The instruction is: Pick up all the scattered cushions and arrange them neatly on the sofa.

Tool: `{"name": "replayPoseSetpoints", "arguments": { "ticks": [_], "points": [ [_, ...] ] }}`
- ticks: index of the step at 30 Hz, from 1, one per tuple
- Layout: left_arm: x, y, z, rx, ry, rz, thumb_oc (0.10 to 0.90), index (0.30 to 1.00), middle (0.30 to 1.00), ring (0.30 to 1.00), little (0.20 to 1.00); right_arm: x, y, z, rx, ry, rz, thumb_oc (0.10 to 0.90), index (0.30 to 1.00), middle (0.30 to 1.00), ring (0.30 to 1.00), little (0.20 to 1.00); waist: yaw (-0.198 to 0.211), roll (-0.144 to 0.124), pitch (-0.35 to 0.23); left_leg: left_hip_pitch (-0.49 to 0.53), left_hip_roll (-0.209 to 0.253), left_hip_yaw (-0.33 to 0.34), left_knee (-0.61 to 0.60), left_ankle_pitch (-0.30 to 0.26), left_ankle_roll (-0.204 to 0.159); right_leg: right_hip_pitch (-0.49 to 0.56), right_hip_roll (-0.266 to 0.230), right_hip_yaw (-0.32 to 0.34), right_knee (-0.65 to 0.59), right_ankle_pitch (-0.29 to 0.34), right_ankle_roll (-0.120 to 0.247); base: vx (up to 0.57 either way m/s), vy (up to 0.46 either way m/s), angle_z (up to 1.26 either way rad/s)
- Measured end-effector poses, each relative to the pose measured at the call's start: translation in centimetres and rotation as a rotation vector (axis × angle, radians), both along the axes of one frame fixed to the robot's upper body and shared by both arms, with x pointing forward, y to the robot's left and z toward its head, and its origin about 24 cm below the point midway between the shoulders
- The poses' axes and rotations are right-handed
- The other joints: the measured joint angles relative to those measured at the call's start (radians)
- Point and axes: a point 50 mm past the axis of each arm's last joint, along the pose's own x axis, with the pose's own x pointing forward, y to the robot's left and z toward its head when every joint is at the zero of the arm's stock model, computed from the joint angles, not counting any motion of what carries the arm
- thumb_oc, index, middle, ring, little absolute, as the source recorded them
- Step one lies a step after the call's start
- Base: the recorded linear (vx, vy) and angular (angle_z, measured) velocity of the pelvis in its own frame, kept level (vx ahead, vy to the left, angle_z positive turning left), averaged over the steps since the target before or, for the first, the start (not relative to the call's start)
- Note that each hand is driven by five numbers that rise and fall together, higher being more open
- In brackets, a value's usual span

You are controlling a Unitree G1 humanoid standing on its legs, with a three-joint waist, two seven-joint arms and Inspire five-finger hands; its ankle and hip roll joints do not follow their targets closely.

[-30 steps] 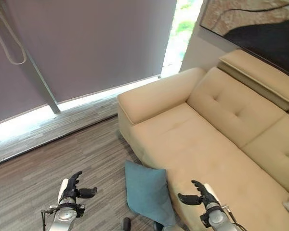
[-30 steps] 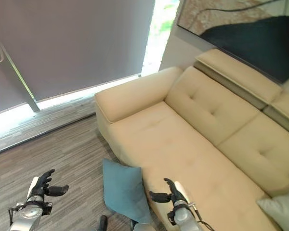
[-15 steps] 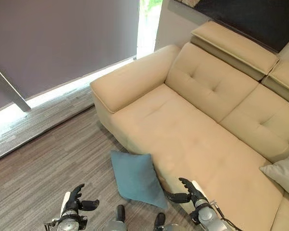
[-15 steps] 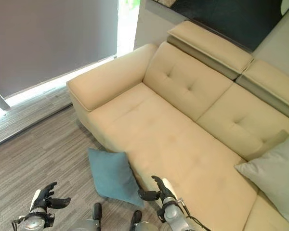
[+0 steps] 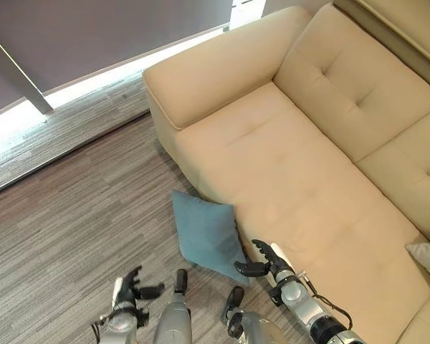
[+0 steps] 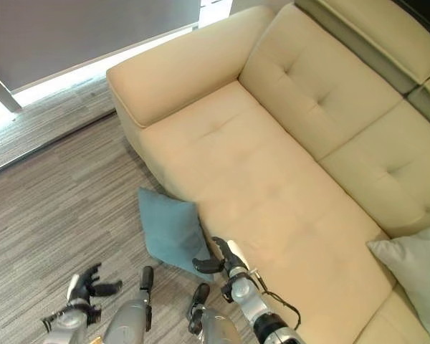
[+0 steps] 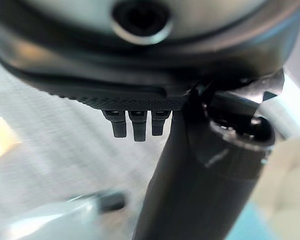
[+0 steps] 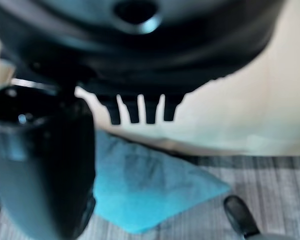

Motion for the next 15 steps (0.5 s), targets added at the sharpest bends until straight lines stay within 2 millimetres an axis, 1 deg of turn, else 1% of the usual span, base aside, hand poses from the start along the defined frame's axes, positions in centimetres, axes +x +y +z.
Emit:
{"name": "replayPoseSetpoints", "arguments": {
  "ticks": [2,3,4,5,6,8,9,10,11,13,15],
  "points": [
    [0.1,0.2,0.5,-0.004,-0.042,-0.005,0.8,0.9,0.9,0.9,0.9,-0.4,-0.2,-0.3,-0.005,0.015,-0.008,0.8,0.9,0.9,0.9,0.9,0.001,-0.003,0.002,-0.002,-0.004,-0.01,0.0,0.0,0.0,0.002,-0.002,0.0,0.0,-0.001,-0.001,-0.1,-0.012,0.15],
    [0.9,-0.2,0.9,-0.015,-0.061,-0.013,0.8,0.9,0.9,0.9,0.9,-0.6,0.1,-0.5,0.006,0.023,-0.009,0.8,0.9,0.9,0.9,0.9,0.003,-0.005,0.003,-0.007,-0.006,-0.013,0.003,0.0,0.0,0.0,-0.004,-0.001,0.004,-0.003,-0.001,-0.11,-0.003,0.25],
    [2.2,-0.5,1.7,-0.007,-0.112,-0.051,0.8,0.9,0.9,0.9,0.9,-0.2,0.2,-0.3,0.004,0.008,-0.021,0.8,0.9,0.9,0.9,0.9,0.011,-0.002,0.016,-0.038,-0.01,-0.025,0.024,-0.001,0.001,-0.02,-0.009,-0.007,0.018,-0.009,0.002,-0.11,0.002,0.15],
    [3.7,-0.7,2.7,-0.012,-0.172,-0.056,0.8,0.9,0.9,0.9,0.9,0.4,0.4,0.0,0.003,-0.007,-0.03,0.8,0.9,0.9,0.9,0.9,0.017,-0.007,0.03,-0.066,-0.01,-0.025,0.042,-0.001,0.001,-0.055,-0.016,-0.003,0.048,-0.018,-0.001,-0.15,-0.004,0.16],
    [5.2,-1.0,3.5,-0.013,-0.22,-0.069,0.8,0.9,0.9,0.9,0.9,1.3,0.9,0.5,0.008,-0.021,-0.035,0.8,0.9,0.9,0.9,0.9,0.017,-0.005,0.056,-0.084,-0.011,-0.03,0.052,0.001,0.0,-0.072,-0.019,-0.004,0.065,-0.021,-0.002,-0.11,0.0,0.04],
    [6.8,-1.4,4.3,-0.02,-0.261,-0.083,0.8,0.9,0.9,0.9,0.9,2.1,1.6,1.0,0.02,-0.043,-0.028,0.8,0.9,0.9,0.9,0.9,0.025,-0.003,0.078,-0.117,-0.011,-0.034,0.073,0.001,-0.001,-0.105,-0.026,-0.004,0.09,-0.028,0.001,-0.09,0.007,0.07],
    [8.1,-1.8,5.1,-0.034,-0.302,-0.088,0.8,0.9,0.9,0.9,0.9,2.9,2.2,1.7,0.031,-0.07,-0.031,0.8,0.9,0.9,0.9,0.9,0.026,-0.002,0.099,-0.155,-0.011,-0.037,0.092,0.0,-0.001,-0.148,-0.036,-0.004,0.129,-0.043,-0.004,-0.1,0.014,0.09],
    [8.9,-2.0,5.6,-0.046,-0.33,-0.09,0.8,0.9,0.9,0.9,0.9,3.8,2.4,2.3,0.034,-0.093,-0.033,0.8,0.9,0.9,0.9,0.9,0.026,0.003,0.118,-0.178,-0.016,-0.04,0.099,0.001,-0.002,-0.176,-0.043,-0.005,0.15,-0.047,-0.007,-0.11,0.011,0.13],
    [10.0,-2.4,6.4,-0.065,-0.365,-0.089,0.8,0.9,0.9,0.9,0.9,4.9,2.5,3.3,0.032,-0.124,-0.037,0.8,0.9,0.9,0.9,0.9,0.027,0.014,0.151,-0.209,-0.021,-0.046,0.104,0.008,-0.007,-0.215,-0.051,-0.005,0.18,-0.049,-0.012,-0.12,0.007,0.11],
    [10.4,-2.5,6.8,-0.078,-0.384,-0.08,0.8,0.9,0.9,0.9,0.9,5.7,2.6,4.1,0.031,-0.153,-0.041,0.8,0.9,0.9,0.9,0.9,0.025,0.019,0.174,-0.241,-0.024,-0.048,0.102,0.019,-0.007,-0.257,-0.062,-0.005,0.205,-0.05,-0.018,-0.05,-0.002,0.07],
    [10.5,-2.4,6.7,-0.091,-0.385,-0.065,0.8,0.9,0.9,0.9,0.9,6.3,2.7,4.8,0.032,-0.178,-0.049,0.8,0.9,0.9,0.9,0.9,0.027,0.019,0.181,-0.273,-0.025,-0.048,0.109,0.023,-0.007,-0.296,-0.071,-0.004,0.229,-0.058,-0.023,-0.04,-0.021,0.07]
  ]
}}
